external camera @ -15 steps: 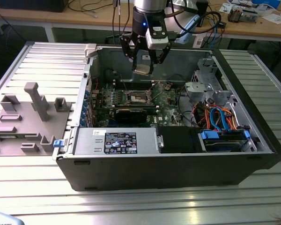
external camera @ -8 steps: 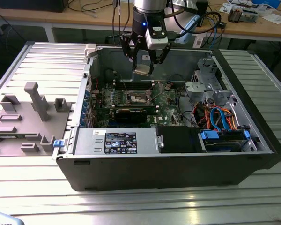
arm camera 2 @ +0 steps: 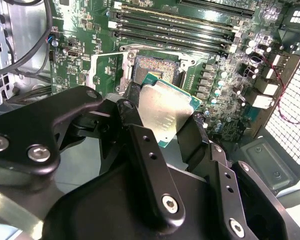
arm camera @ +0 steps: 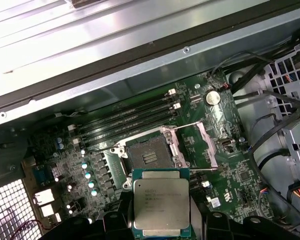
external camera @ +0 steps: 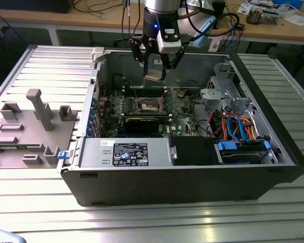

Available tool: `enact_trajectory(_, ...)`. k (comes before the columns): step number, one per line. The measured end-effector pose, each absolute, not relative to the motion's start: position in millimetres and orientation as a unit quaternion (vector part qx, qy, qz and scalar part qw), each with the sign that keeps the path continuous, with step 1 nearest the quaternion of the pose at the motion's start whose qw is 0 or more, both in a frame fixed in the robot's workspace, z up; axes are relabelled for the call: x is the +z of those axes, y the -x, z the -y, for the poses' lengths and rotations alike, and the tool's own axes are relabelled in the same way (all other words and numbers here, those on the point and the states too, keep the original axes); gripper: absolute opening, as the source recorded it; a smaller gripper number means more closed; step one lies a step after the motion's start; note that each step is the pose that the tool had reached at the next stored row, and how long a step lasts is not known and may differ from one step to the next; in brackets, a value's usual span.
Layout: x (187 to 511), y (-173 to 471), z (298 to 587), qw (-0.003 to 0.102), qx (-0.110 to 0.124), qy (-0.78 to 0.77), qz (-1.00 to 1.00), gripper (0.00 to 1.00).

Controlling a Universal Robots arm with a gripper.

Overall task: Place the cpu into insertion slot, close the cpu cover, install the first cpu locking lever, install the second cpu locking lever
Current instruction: 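Place the cpu into insertion slot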

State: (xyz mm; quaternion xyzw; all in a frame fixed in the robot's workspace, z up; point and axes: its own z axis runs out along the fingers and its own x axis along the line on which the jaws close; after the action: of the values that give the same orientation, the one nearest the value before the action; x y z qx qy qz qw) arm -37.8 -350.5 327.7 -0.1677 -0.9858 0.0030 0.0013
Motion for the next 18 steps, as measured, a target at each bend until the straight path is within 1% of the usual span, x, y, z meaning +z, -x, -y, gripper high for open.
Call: enact_trajectory(18,327.5,37.8,350.5,0.001,0.003,0.179,0.984,0.55)
